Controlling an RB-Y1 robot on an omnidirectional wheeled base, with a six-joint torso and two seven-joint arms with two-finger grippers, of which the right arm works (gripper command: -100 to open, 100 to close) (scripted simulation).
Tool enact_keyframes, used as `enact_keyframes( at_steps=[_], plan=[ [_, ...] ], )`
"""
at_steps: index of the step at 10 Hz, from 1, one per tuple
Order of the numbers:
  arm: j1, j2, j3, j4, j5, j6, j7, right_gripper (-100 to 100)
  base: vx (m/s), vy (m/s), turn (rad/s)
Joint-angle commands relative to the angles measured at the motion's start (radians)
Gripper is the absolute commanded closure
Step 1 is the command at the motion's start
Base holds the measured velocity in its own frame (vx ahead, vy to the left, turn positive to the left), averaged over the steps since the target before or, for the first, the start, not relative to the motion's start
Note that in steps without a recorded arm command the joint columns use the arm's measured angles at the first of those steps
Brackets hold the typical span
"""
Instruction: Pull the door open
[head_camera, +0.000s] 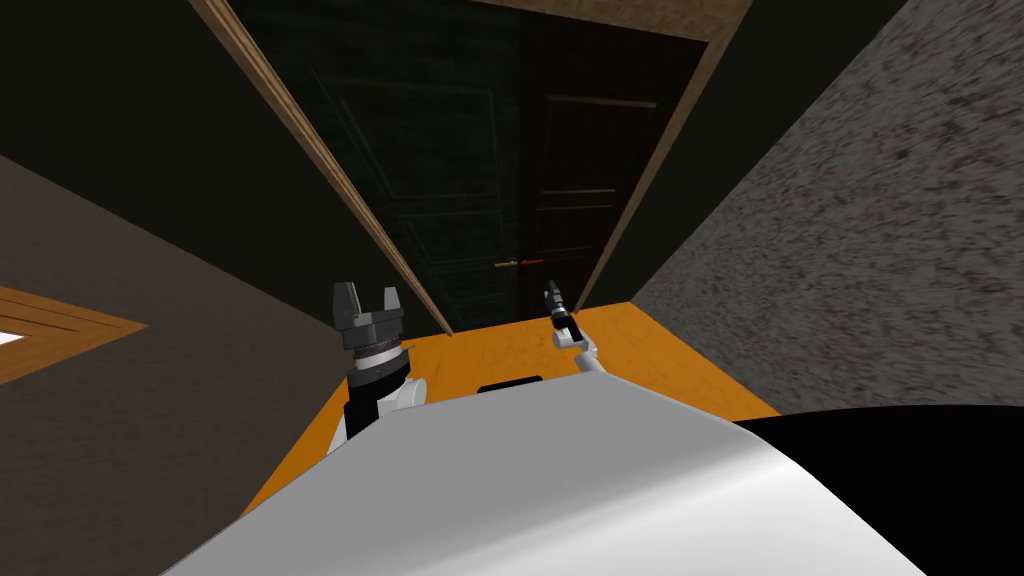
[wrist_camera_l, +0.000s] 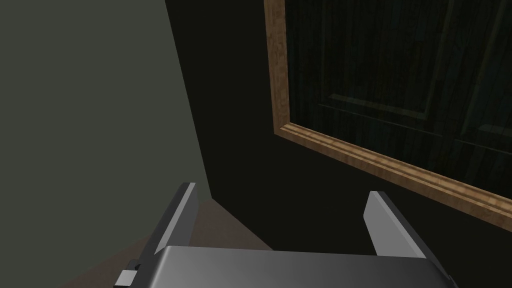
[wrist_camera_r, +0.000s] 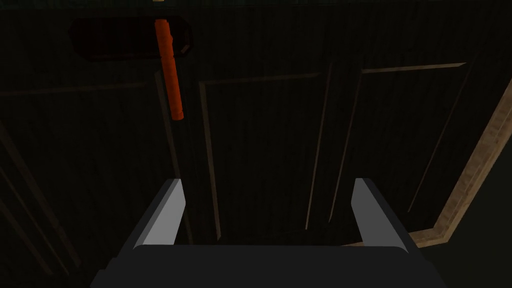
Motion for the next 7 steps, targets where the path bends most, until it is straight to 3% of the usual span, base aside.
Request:
enact_keyframes(
  at_steps=[1, 3, 7],
  plan=[
    [-0.029, -0.005, 0.000, 0.050, -0.008, -0.002, -0.002, -100, 0.093, -0.030, 0.057],
    [-0.046, -0.010, -0.001, 0.082, -0.014, -0.001, -0.004, -100, 0.073, -0.030, 0.036],
    [-0.111, -0.026, -0.003, 0.191, -0.035, 0.004, -0.010, -100, 0.084, -0.023, 0.042]
  ],
)
